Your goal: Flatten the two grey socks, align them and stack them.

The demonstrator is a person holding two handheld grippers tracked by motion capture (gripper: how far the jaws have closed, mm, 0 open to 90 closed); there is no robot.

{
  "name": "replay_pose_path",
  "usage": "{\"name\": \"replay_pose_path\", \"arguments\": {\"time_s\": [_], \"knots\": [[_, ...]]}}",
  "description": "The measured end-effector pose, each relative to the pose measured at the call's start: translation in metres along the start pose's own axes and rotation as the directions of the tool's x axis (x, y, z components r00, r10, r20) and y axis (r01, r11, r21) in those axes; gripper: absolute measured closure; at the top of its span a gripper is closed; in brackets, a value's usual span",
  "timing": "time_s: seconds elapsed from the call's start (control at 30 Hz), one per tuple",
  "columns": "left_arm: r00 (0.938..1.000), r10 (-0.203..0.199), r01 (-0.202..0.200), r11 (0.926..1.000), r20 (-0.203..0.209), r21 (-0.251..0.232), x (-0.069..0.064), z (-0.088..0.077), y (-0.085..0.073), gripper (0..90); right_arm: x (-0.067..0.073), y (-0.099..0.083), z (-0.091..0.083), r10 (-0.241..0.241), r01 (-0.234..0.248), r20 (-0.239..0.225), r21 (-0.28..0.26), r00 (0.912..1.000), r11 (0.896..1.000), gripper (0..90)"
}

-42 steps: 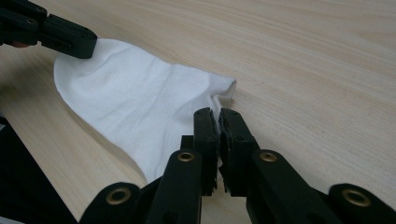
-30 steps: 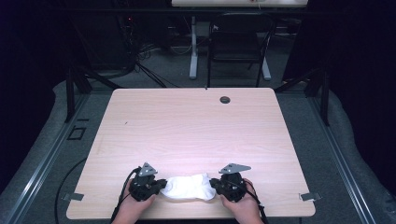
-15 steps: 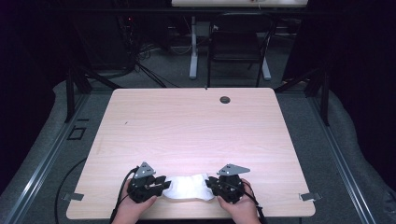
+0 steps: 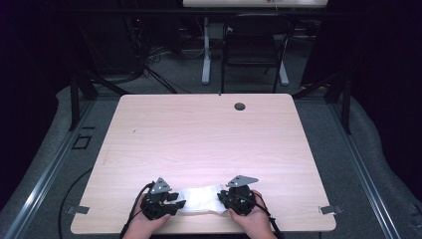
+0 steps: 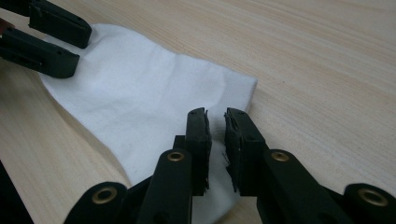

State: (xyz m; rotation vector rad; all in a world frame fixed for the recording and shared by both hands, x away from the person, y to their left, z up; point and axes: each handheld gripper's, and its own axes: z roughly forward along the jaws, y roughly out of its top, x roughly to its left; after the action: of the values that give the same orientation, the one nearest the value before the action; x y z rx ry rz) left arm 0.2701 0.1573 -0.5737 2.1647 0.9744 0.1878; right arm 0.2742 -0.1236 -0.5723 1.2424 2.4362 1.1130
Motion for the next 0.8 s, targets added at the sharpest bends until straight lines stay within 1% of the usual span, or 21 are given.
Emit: {"name": "replay_pose_path", "arguments": {"time_s": [0.03,0.1,0.17,0.33,0.37,0.43,0.47,0.53,0.6,0.63,0.67,0.7,0.73,0.8], "knots": [[1.0000,-0.002,0.002,1.0000,-0.002,-0.004,-0.001,0.000,-0.001,58.1,0.000,-0.001,0.000,-0.001,0.001,0.001,0.001,1.0000,1.000,79.3],[1.0000,0.007,-0.007,0.9999,-0.007,-0.008,-0.001,0.001,-0.001,58.0,0.000,-0.001,-0.001,-0.004,0.004,0.004,0.007,1.0000,1.000,79.5],[0.9999,0.016,-0.016,0.9999,-0.003,0.000,-0.001,0.000,-0.001,57.7,0.000,-0.003,-0.001,0.000,0.000,0.001,-0.001,1.0000,1.000,79.5],[0.9995,0.030,-0.030,0.9995,-0.003,0.002,-0.001,0.000,-0.002,57.8,0.001,-0.005,-0.002,-0.008,0.008,0.005,-0.006,1.0000,1.000,80.0],[0.9993,0.038,-0.038,0.9993,-0.002,0.004,-0.001,-0.001,-0.002,57.7,0.001,-0.006,-0.002,-0.012,0.012,0.004,-0.008,0.9999,1.000,79.9],[0.9993,0.037,-0.037,0.9993,-0.002,0.001,-0.001,-0.001,-0.003,57.7,0.002,-0.006,-0.002,-0.008,0.008,0.003,-0.010,1.0000,1.000,80.0],[0.9991,0.042,-0.042,0.9991,0.000,0.003,-0.001,-0.002,-0.004,57.7,0.001,-0.007,-0.002,-0.015,0.015,0.005,-0.008,0.9999,1.000,79.9],[0.9989,0.047,-0.047,0.9989,0.000,0.001,-0.001,-0.002,-0.004,57.6,0.001,-0.007,-0.003,-0.011,0.011,0.003,-0.005,0.9999,1.000,79.6],[0.9996,0.028,-0.028,0.9996,0.008,-0.001,-0.001,-0.002,-0.004,56.9,0.001,-0.006,-0.005,-0.005,0.005,0.001,0.002,1.0000,1.000,77.4],[0.9996,0.025,-0.025,0.9997,0.013,-0.003,0.000,-0.002,-0.004,55.3,0.001,-0.006,-0.006,0.004,-0.004,-0.003,-0.006,1.0000,1.000,75.7],[0.9998,0.014,-0.014,0.9999,0.013,-0.003,0.000,-0.002,-0.004,53.4,0.001,-0.005,-0.008,0.019,-0.019,-0.008,-0.013,0.9998,1.000,74.8],[0.9999,0.012,-0.012,0.9999,0.010,-0.002,0.000,-0.003,-0.003,51.5,0.000,-0.004,-0.010,0.021,-0.021,-0.009,-0.014,0.9997,1.000,74.5],[0.9999,0.015,-0.015,0.9999,0.008,0.001,0.001,-0.004,-0.003,51.4,0.000,-0.004,-0.011,0.025,-0.025,-0.010,-0.026,0.9996,0.999,74.2],[0.9999,0.014,-0.014,0.9999,0.008,-0.001,0.004,-0.006,-0.002,50.6,0.000,-0.003,-0.016,0.043,-0.044,-0.012,-0.047,0.9990,0.998,73.5]]}}
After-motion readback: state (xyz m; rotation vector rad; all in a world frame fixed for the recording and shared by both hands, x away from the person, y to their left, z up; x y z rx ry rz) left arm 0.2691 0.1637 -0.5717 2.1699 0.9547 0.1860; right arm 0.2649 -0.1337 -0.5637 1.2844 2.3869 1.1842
